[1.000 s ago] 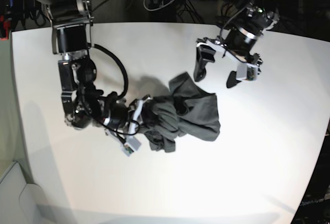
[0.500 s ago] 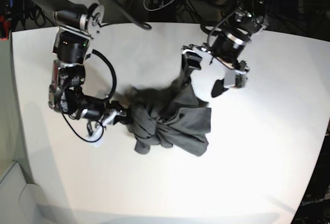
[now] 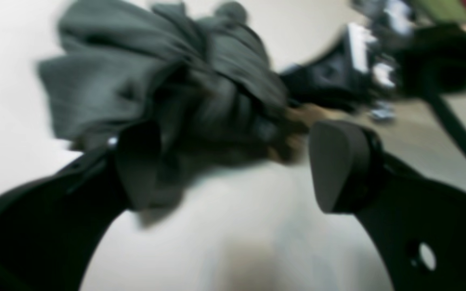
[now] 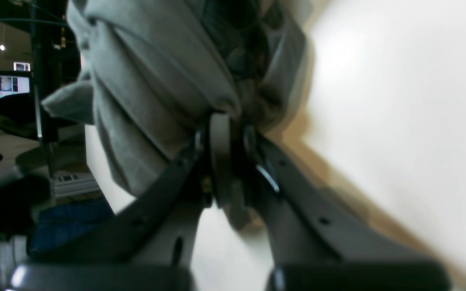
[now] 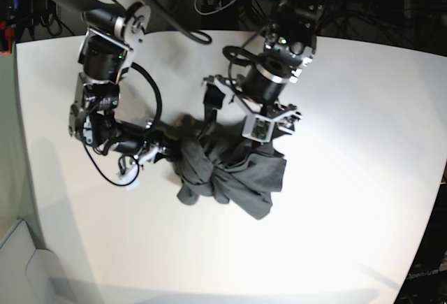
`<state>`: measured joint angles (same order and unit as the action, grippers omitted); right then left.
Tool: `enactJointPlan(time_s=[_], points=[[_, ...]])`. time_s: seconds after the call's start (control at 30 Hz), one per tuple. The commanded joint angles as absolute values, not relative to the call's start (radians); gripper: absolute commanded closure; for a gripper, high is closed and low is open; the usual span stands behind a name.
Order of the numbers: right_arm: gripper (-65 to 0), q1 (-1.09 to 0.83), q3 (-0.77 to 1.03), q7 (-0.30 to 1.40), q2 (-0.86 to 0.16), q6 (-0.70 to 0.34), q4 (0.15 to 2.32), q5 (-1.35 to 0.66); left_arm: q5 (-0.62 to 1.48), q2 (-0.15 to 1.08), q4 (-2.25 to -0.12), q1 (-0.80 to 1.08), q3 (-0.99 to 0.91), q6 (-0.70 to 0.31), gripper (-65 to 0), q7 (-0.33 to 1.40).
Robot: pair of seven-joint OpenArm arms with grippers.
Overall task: Layout the t-shirt on the table in an organized manner, then fold the t-shirt properly
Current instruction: 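Lower the left gripper onto the shirt bundle beside the right gripper and grasp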
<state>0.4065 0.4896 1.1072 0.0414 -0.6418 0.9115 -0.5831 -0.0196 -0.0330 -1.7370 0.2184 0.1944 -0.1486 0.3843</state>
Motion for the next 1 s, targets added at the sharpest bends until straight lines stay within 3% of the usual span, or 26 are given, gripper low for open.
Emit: enactJointPlan(time_s=[0.0,0.47,0.67,0.97], points=[[0.0,0.429,0.486,1.115,0.039,-0.642,0.924,-0.588,-0.035,-0.038,-1.747,0.202,0.208,-0.150,-55.7,0.358],[0.0,0.433,0.484,1.106,0.021,-0.642,0.926,-0.588,-0.074,-0.038,-1.554,0.050,0.214,-0.160,-55.7,0.354],[0.0,0.435,0.484,1.104,0.008,-0.642,0.926,-0.588,-0.081,-0.038,-1.466,0.047,0.232,-0.160,-55.7,0.199],[0.0,0.450,0.484,1.104,0.010,-0.642,0.926,-0.588,-0.081,0.042,-1.529,0.110,0.363,-0.150,-55.6,0.179]])
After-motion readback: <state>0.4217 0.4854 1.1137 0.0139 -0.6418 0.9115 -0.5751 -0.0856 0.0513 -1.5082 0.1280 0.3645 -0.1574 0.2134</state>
